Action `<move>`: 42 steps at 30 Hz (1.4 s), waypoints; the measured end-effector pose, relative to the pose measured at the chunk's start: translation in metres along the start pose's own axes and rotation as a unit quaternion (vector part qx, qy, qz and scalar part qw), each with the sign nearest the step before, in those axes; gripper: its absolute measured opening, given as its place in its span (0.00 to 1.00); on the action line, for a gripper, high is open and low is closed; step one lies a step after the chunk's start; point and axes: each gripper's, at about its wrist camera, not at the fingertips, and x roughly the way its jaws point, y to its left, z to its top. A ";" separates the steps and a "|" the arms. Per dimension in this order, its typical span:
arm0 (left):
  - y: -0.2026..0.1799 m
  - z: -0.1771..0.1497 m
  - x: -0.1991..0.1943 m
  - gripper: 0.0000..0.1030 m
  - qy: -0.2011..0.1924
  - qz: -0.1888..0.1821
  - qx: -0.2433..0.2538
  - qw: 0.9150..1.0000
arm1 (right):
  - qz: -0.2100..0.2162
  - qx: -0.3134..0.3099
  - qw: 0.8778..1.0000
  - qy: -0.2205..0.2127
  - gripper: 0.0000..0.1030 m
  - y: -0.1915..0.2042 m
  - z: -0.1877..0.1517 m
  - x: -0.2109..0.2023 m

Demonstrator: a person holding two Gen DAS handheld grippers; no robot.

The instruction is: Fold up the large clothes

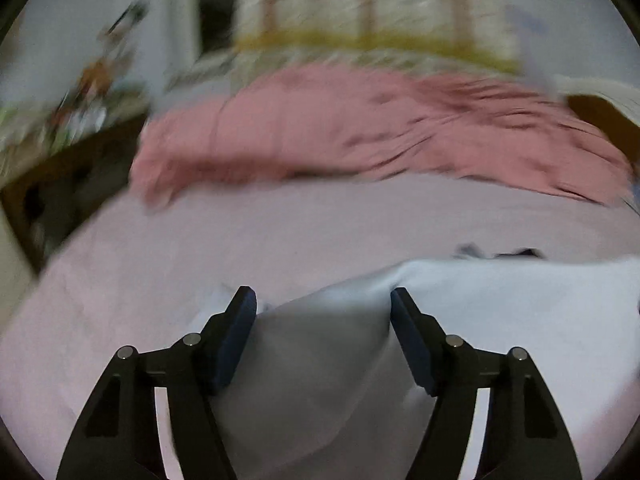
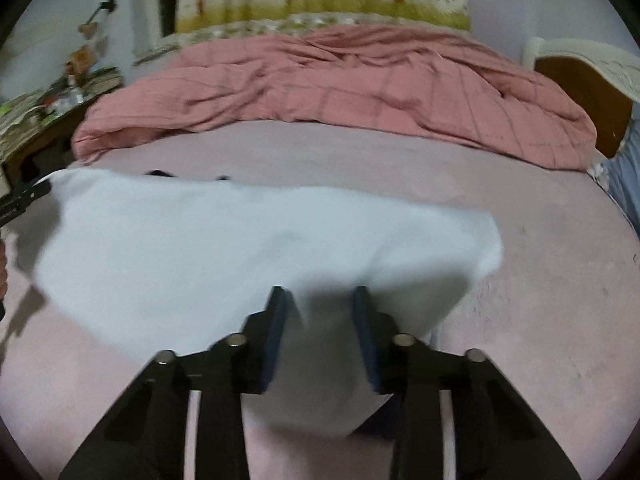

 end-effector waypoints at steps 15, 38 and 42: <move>0.010 -0.022 0.005 0.76 -0.033 0.002 -0.018 0.999 | 0.034 0.066 0.997 -0.013 0.22 -0.015 0.022 0.064; -0.162 -0.022 -0.032 0.22 0.145 -0.209 0.025 0.967 | 0.146 0.035 0.983 0.108 0.14 0.088 0.005 0.026; -0.155 -0.054 0.003 0.15 0.148 -0.221 -0.032 0.963 | 0.170 0.056 0.975 0.128 0.14 0.071 -0.005 0.032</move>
